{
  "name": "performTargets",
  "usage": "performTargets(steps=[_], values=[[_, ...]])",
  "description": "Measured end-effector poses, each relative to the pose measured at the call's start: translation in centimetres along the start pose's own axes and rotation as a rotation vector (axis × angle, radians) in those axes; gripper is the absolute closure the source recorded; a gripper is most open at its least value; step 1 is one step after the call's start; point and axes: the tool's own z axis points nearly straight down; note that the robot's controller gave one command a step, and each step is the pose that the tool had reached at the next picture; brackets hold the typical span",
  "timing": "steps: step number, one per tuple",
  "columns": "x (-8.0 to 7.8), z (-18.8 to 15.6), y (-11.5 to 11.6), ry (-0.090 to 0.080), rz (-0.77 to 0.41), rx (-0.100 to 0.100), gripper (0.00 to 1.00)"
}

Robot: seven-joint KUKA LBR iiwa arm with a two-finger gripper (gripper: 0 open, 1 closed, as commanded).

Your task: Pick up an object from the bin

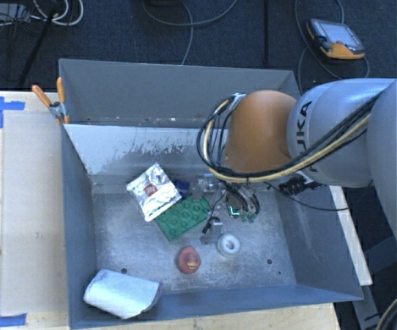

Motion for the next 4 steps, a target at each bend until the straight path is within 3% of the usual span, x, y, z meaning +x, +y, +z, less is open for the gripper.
performTargets(steps=[1,2,3,4], values=[[-0.2,-0.4,-0.1,-0.007,0.003,0.000,1.00],[-5.0,5.6,5.9,-0.007,-0.371,0.003,1.00],[-4.5,-8.0,6.2,-0.019,-0.471,0.002,1.00],[-4.3,-7.5,6.1,-0.011,-0.467,0.001,0.00]])
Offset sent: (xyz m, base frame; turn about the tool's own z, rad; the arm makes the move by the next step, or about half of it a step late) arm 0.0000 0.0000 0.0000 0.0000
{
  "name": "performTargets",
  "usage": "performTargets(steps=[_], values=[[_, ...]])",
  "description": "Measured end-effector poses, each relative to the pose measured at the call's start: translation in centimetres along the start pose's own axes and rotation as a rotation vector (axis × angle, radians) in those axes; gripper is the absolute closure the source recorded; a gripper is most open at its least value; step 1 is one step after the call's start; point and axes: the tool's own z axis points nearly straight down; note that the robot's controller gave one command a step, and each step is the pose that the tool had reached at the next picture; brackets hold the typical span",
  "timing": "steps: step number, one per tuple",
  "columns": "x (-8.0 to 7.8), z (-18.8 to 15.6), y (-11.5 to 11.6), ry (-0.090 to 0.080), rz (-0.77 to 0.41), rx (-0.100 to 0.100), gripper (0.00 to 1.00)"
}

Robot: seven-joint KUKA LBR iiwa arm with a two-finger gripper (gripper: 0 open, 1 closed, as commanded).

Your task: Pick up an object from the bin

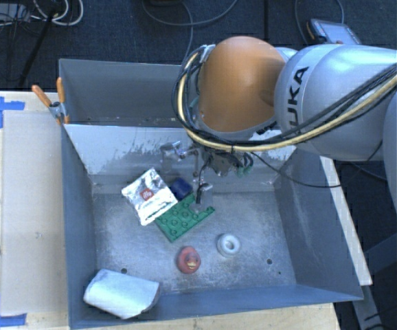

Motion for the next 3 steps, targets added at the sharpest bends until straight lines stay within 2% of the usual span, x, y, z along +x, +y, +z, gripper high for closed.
performTargets(steps=[1,2,3], values=[[1.5,13.5,0.4,0.008,-0.313,-0.003,0.00],[1.3,13.1,0.3,0.003,-0.307,-0.002,1.00],[3.5,-5.2,-0.8,-0.007,-0.347,0.004,1.00]])
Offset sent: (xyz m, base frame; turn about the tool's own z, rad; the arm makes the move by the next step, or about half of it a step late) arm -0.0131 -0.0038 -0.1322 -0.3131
